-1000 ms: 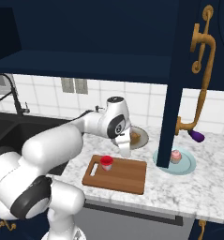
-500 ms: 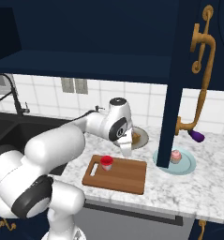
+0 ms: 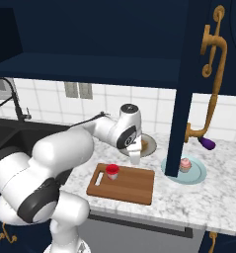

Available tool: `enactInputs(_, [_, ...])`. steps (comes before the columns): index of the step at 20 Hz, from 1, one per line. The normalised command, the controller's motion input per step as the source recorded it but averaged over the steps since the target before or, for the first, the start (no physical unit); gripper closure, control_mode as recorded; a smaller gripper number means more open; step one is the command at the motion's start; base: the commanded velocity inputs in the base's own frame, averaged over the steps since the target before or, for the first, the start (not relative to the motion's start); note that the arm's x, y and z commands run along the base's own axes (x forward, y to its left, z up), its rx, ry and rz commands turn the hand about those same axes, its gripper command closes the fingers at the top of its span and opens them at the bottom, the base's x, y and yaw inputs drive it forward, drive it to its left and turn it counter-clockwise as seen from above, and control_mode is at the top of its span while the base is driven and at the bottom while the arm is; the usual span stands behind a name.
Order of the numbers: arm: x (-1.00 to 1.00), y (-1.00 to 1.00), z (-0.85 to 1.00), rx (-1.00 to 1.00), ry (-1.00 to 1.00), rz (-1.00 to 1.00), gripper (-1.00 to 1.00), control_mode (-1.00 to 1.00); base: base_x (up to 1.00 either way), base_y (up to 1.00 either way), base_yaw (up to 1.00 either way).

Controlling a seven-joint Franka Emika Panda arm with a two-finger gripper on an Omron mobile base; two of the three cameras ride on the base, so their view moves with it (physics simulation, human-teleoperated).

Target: From the different types of pastries on the counter, select a croissant and place it on the cutting board. Then retrieve a jar of jam from the cabinet and place it alongside the croissant on the cutting board.

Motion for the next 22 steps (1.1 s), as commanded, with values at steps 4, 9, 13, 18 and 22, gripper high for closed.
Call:
enactInputs(4, [0.20, 0.15, 0.09, 0.02, 0.00, 0.04, -1.00, -1.00, 0.00, 0.00, 0.00])
enactInputs(9, [0.03, 0.32, 0.00, 0.00, -0.01, 0.01, -1.00, -1.00, 0.00, 0.00, 0.00])
enactInputs(13, [0.05, 0.00, 0.00, 0.00, 0.00, 0.08, -1.00, -1.00, 0.00, 0.00, 0.00])
enactInputs(18, [0.25, 0.02, 0.00, 0.00, -0.02, 0.10, -1.00, -1.00, 0.00, 0.00, 0.00])
enactInputs(22, [0.40, 0.08, 0.00, 0.00, -0.01, 0.08, -1.00, -1.00, 0.00, 0.00, 0.00])
